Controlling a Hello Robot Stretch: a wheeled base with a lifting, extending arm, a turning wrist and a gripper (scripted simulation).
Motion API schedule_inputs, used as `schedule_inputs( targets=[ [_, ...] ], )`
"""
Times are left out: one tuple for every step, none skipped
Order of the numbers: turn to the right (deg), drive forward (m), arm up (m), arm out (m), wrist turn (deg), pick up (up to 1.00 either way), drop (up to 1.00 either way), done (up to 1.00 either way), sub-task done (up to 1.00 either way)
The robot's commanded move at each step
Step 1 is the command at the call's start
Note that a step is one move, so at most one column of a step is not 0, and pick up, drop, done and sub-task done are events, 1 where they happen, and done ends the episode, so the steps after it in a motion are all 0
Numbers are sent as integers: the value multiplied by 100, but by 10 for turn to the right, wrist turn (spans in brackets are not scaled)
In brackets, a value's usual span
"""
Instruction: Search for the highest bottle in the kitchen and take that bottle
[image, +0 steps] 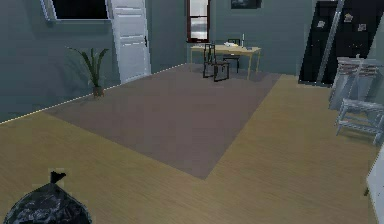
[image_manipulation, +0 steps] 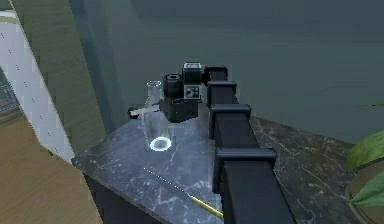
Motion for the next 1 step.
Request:
schedule_inputs(
  targets=[
    [0, 0, 0, 0, 0, 0, 0, 100, 0]
  ],
)
